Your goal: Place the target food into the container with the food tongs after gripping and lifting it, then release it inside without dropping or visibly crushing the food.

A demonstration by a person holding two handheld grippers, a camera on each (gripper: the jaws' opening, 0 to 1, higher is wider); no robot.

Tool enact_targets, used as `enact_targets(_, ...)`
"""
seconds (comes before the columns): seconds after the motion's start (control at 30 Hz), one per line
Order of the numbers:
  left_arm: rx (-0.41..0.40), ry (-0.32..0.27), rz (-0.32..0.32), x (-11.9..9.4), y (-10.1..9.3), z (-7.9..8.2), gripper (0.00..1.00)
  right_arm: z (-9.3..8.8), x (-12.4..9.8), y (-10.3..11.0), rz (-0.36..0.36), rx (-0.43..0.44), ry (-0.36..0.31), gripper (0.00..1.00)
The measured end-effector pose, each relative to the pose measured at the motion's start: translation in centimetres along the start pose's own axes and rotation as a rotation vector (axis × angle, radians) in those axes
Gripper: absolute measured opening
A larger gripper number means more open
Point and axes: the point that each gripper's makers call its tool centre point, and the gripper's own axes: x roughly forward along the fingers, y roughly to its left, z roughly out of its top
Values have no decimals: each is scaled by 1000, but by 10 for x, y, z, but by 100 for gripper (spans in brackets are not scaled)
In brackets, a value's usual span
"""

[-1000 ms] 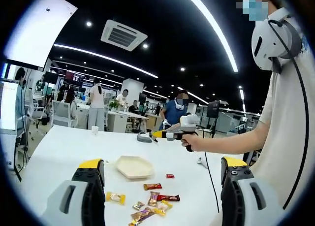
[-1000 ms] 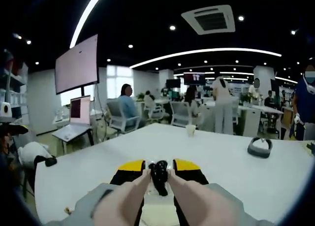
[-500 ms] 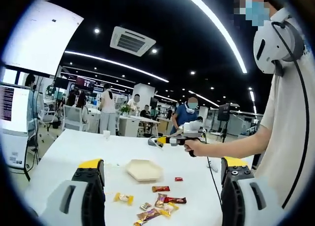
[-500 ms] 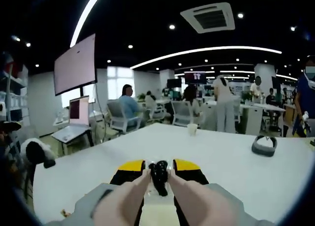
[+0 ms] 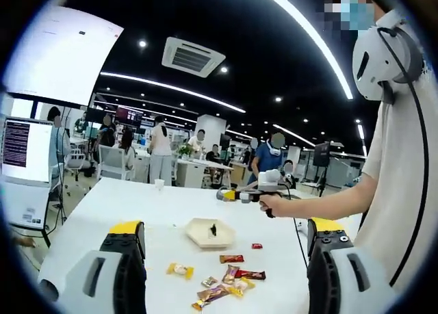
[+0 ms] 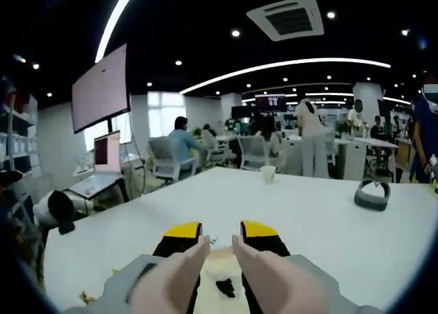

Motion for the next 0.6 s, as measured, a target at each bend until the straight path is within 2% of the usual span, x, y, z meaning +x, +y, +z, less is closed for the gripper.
enact_targets(0.17, -2, -14, 17, -1, 3, 3, 99, -1, -1, 6, 6, 6, 1, 22)
enact_targets(0.43, -8, 3, 0, 3, -4, -2, 99, -6, -8, 20, 38, 9, 13, 24)
enact_targets(0.6, -24, -6, -11, 5, -11, -5, 99, -8, -18, 29, 55, 15, 18, 24)
